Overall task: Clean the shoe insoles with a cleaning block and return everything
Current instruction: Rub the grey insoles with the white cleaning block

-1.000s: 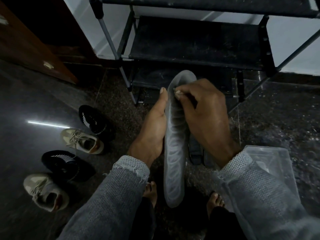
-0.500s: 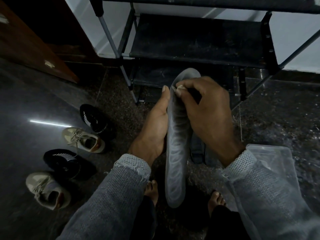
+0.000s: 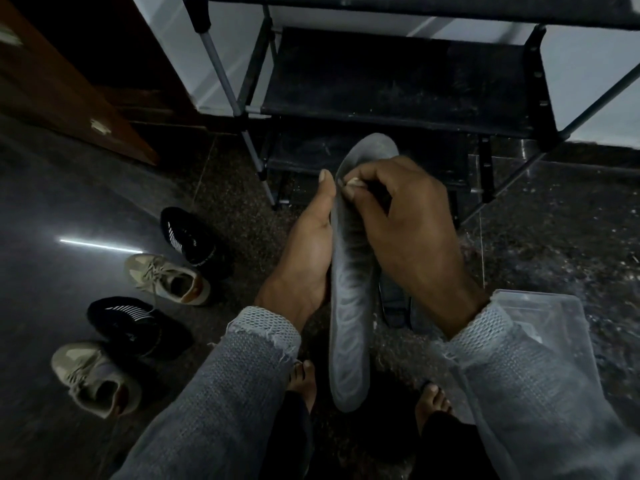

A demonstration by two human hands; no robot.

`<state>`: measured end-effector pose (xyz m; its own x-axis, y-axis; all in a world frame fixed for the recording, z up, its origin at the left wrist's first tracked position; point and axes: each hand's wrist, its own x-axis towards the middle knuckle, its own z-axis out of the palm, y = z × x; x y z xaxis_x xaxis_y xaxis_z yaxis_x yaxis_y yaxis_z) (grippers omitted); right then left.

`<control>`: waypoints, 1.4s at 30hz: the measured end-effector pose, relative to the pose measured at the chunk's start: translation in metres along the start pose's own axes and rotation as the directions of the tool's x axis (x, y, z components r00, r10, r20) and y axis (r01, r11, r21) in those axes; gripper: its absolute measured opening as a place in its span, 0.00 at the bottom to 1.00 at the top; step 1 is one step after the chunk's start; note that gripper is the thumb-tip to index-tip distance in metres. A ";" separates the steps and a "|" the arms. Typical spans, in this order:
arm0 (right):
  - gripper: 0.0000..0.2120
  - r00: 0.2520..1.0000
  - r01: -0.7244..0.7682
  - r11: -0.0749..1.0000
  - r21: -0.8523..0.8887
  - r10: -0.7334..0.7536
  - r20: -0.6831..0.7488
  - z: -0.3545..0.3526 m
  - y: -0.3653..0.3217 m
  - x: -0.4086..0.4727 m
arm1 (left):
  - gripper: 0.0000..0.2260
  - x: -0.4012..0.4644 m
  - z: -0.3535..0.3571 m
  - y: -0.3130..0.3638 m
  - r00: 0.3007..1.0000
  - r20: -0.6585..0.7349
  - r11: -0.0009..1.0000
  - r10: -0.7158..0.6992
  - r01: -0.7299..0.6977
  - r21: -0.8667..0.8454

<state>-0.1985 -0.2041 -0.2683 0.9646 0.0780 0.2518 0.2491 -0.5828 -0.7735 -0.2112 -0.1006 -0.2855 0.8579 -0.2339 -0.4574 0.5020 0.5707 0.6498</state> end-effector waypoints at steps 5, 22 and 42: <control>0.03 0.987 -0.019 0.999 0.039 0.012 0.162 -0.006 -0.001 0.000 | 0.27 -0.001 -0.003 0.003 1.000 -0.005 1.000 -0.002 0.002 -0.019; 0.05 0.997 0.023 0.999 0.047 -0.027 0.068 0.002 -0.001 -0.005 | 0.27 -0.001 -0.001 0.003 0.999 -0.049 1.000 0.008 -0.007 0.023; 0.04 0.984 0.008 0.999 0.043 -0.016 0.176 -0.005 0.004 0.000 | 0.27 -0.001 -0.002 0.005 1.000 -0.023 0.999 0.021 -0.021 -0.041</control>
<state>-0.1976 -0.2106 -0.2687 0.9608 0.2281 0.1579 0.2606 -0.5469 -0.7956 -0.2097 -0.0962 -0.2836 0.8654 -0.2042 -0.4576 0.4786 0.6077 0.6338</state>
